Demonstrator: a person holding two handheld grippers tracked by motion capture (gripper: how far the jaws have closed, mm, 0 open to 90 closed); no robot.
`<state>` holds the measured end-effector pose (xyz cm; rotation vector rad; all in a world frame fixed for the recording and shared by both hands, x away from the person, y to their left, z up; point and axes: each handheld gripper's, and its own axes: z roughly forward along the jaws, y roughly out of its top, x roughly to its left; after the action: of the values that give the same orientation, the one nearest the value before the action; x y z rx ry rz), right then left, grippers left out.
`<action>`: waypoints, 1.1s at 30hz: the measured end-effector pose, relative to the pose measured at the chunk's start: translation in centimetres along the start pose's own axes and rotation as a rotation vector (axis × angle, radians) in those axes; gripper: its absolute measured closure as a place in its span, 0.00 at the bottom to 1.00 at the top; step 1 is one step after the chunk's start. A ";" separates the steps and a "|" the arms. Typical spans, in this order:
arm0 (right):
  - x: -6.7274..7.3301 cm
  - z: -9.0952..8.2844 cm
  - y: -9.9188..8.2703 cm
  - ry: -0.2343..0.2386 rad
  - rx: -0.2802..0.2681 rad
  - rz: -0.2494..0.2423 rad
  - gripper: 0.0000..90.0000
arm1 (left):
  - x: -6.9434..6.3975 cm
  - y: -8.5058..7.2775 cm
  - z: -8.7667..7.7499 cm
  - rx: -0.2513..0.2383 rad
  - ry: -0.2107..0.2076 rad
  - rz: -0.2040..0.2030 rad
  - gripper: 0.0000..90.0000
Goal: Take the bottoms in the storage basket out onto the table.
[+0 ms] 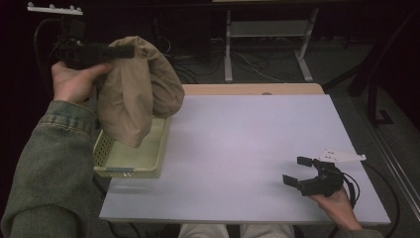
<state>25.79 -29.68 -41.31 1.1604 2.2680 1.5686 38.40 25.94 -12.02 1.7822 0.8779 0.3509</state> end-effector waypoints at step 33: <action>0.0 -0.3 0.1 0.000 -0.010 0.002 0.01 | -3.1 0.8 7.2 0.058 -0.132 0.055 0.89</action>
<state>25.69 -29.86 -41.14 1.1609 2.2568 1.5797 41.00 18.68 -13.53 1.8629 0.7539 0.2418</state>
